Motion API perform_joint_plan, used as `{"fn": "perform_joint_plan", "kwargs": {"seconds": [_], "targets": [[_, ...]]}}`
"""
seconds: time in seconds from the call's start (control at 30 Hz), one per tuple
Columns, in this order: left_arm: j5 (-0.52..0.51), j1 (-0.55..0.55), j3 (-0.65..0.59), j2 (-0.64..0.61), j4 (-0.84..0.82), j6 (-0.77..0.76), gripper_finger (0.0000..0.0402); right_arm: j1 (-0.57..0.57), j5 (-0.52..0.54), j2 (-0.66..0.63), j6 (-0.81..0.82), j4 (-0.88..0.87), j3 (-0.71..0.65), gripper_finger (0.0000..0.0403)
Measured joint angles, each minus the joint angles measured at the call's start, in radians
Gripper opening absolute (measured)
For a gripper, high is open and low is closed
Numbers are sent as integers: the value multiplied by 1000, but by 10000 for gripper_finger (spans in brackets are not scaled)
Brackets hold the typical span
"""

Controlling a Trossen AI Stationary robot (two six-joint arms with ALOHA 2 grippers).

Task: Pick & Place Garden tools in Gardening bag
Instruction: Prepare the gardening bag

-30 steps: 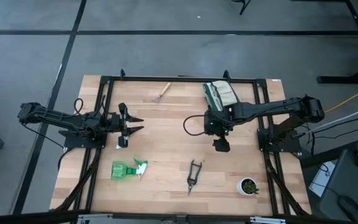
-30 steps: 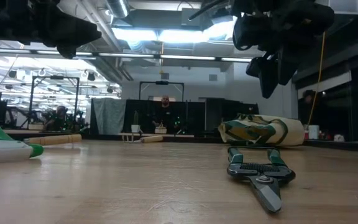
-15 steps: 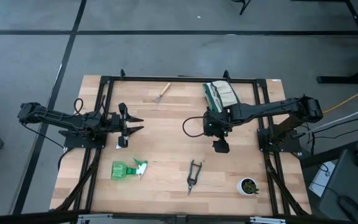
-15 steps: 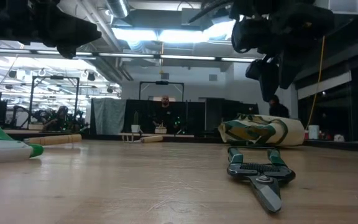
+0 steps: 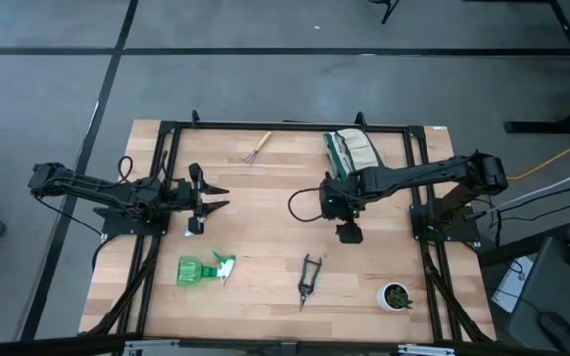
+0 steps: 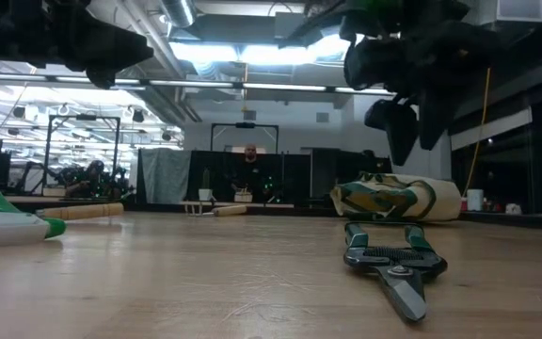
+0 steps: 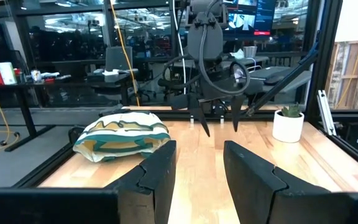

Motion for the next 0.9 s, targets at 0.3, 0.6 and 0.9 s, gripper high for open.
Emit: {"fn": "perform_joint_plan", "kwargs": {"seconds": [0.3, 0.6, 0.9], "targets": [[0, 0, 0, 0, -2, 0, 130, -1, 0, 4, -135, 28, 0, 282], [0, 0, 0, 0, -1, 0, 130, -8, 0, 4, -241, 72, 0, 282], [0, 0, 0, 0, 0, 0, 130, -2, 0, 72, -241, 113, 1, 282]]}}
